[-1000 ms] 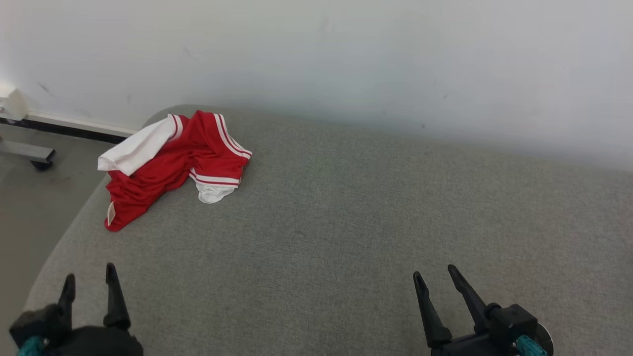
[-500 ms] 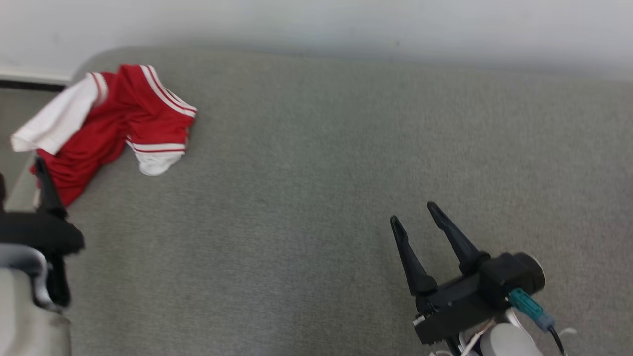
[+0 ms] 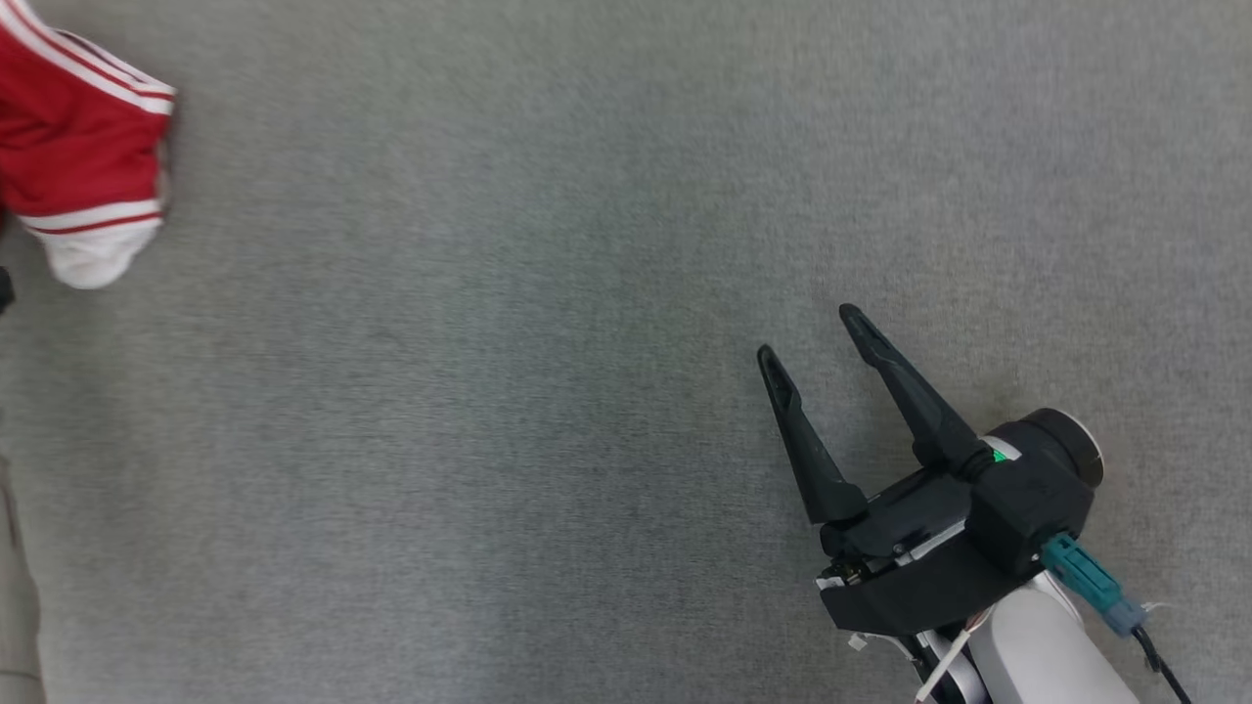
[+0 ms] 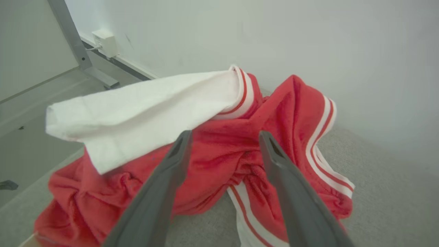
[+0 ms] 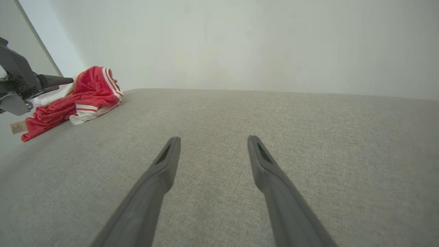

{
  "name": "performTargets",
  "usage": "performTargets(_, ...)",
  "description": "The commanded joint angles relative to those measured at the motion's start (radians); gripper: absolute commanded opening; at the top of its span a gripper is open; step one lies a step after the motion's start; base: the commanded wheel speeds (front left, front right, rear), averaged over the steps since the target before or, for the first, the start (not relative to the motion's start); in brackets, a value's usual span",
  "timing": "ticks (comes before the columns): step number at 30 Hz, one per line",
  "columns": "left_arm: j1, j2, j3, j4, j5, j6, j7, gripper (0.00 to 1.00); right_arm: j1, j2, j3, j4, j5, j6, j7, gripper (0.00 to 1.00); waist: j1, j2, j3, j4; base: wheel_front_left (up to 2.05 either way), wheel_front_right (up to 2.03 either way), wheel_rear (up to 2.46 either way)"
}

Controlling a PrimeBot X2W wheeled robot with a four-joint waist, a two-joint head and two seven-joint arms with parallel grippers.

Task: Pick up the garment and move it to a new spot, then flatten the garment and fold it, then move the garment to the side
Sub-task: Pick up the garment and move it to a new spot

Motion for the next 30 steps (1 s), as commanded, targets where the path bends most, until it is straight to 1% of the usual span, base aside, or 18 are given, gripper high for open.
performTargets(1, -0.030, 0.006, 0.007, 0.016, -0.016, 0.005, 0.010, 1.00, -0.008, -0.003, -0.006, -0.013, -0.008, -0.003, 0.003, 1.00, -0.0002, -0.0003, 0.118, -0.078, 0.00, 0.00, 0.00)
performTargets(4, -0.052, 0.010, 0.018, 0.049, -0.033, 0.011, 0.036, 1.00, -0.001, -0.004, -0.007, -0.028, -0.012, -0.003, 0.005, 1.00, -0.0002, -0.0003, 0.131, -0.086, 0.00, 0.00, 0.00)
performTargets(5, -0.068, 0.022, 0.029, 0.085, -0.042, 0.028, 0.074, 1.00, 0.005, -0.007, -0.003, -0.042, -0.012, -0.003, 0.004, 1.00, -0.0002, -0.0003, 0.136, -0.095, 0.00, 0.00, 0.00)
performTargets(8, -0.086, 0.038, 0.035, 0.124, -0.051, 0.052, 0.118, 1.00, 0.011, -0.005, -0.011, -0.058, -0.011, -0.003, 0.011, 1.00, -0.0002, -0.0003, 0.136, -0.108, 0.00, 0.00, 0.00)
performTargets(11, -0.088, 0.043, 0.030, 0.143, -0.052, 0.054, 0.145, 1.00, 0.015, -0.002, -0.019, -0.062, -0.009, -0.003, 0.016, 1.00, -0.0002, -0.0003, 0.130, -0.110, 0.00, 0.00, 0.00)
performTargets(12, -0.088, 0.044, 0.027, 0.145, -0.052, 0.054, 0.150, 0.00, 0.017, -0.001, -0.020, -0.061, -0.009, -0.003, 0.014, 1.00, -0.0002, -0.0003, 0.126, -0.109, 0.00, 0.00, 0.00)
performTargets(16, -0.062, 0.046, 0.022, 0.139, -0.055, 0.048, 0.149, 0.00, 0.024, 0.011, -0.018, -0.044, -0.003, -0.003, 0.000, 1.00, -0.0002, -0.0003, 0.091, -0.101, 0.00, 0.00, 0.00)
performTargets(21, -0.035, 0.091, 0.007, 0.084, -0.032, 0.036, 0.141, 0.00, 0.019, 0.026, 0.009, -0.006, 0.017, -0.003, -0.022, 1.00, -0.0002, -0.0003, 0.015, -0.102, 0.00, 0.00, 0.00)
performTargets(24, -0.026, 0.115, -0.006, 0.030, -0.022, 0.019, 0.149, 0.00, 0.025, 0.039, 0.020, 0.022, 0.034, -0.003, -0.038, 1.00, -0.0002, -0.0003, -0.038, -0.103, 0.00, 0.00, 0.00)
performTargets(27, -0.012, 0.125, -0.020, -0.028, -0.024, -0.004, 0.172, 0.00, 0.036, 0.051, 0.025, 0.056, 0.052, -0.003, -0.052, 1.00, -0.0002, -0.0003, -0.098, -0.101, 0.00, 0.00, 0.00)
performTargets(30, 0.005, 0.138, -0.058, -0.095, -0.005, -0.031, 0.208, 0.00, 0.039, 0.064, 0.034, 0.087, 0.070, -0.003, -0.064, 1.00, -0.0002, -0.0003, -0.161, -0.100, 0.00, 0.00, 0.00)
